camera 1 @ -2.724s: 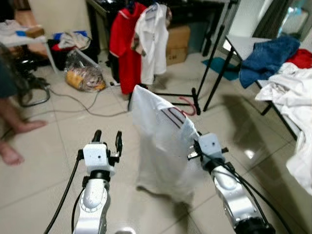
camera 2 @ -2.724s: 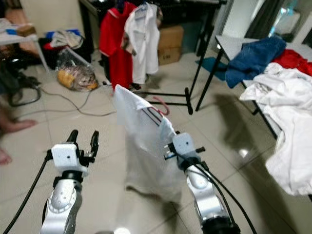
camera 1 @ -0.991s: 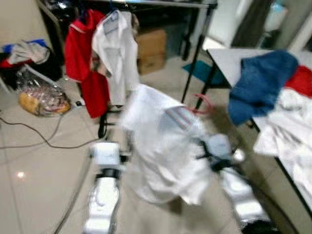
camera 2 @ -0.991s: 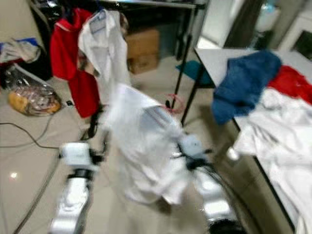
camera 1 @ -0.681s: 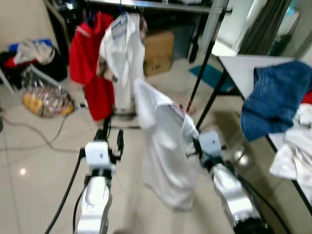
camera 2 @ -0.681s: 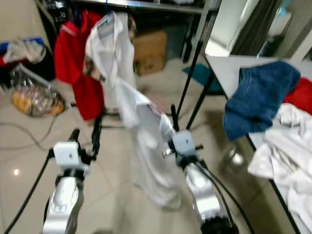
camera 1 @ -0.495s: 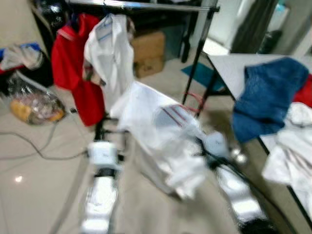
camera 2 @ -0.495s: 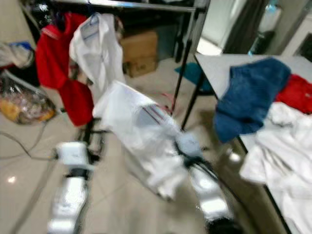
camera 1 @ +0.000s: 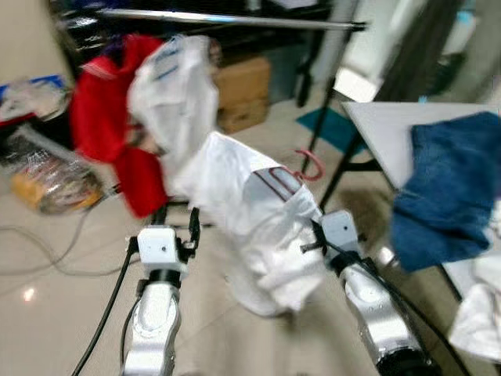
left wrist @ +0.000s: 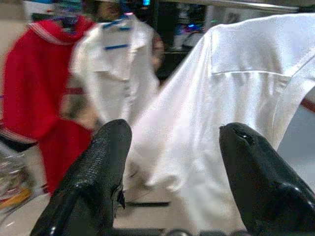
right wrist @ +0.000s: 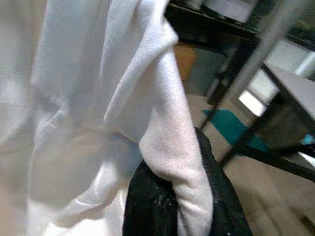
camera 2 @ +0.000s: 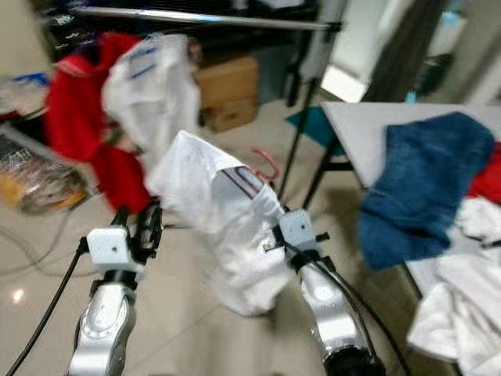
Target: Hang hanger
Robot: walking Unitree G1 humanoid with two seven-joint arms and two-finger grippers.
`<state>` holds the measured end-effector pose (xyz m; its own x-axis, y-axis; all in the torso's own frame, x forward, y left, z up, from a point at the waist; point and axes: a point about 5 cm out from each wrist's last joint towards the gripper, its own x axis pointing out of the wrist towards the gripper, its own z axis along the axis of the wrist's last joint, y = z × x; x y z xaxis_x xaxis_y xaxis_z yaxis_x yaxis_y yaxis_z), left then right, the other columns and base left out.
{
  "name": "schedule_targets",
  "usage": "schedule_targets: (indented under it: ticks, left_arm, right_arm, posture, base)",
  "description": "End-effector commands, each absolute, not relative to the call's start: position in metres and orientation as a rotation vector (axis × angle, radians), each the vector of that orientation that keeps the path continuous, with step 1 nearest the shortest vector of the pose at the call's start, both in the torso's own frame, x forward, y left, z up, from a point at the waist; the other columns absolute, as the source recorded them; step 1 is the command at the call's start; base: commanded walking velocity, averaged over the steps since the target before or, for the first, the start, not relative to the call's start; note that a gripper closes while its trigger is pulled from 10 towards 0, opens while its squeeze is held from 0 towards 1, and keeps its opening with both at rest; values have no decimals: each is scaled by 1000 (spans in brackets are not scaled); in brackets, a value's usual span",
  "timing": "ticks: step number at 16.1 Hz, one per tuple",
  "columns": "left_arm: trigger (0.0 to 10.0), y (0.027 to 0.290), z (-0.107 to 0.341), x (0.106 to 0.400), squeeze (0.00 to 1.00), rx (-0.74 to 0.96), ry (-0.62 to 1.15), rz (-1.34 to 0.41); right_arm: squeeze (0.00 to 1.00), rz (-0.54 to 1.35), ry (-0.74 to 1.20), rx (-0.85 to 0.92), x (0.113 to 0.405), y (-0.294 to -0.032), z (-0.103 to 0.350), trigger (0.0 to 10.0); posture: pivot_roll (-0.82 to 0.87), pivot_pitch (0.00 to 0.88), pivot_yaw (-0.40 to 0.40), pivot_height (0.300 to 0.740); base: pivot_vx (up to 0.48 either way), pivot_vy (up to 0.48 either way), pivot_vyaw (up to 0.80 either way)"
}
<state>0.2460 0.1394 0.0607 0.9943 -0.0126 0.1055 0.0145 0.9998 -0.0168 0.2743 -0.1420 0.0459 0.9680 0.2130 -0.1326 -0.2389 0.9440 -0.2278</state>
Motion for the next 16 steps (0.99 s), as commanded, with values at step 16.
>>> schedule_targets:
  ticks: [16]
  left_arm:
    - [10000, 135, 63, 249, 0, -16, -121, -28]
  right_arm:
    - [0, 217, 56, -249, 287, -144, 59, 10000]
  posture:
    - [232, 16, -45, 740]
  base:
    - [421, 15, 0]
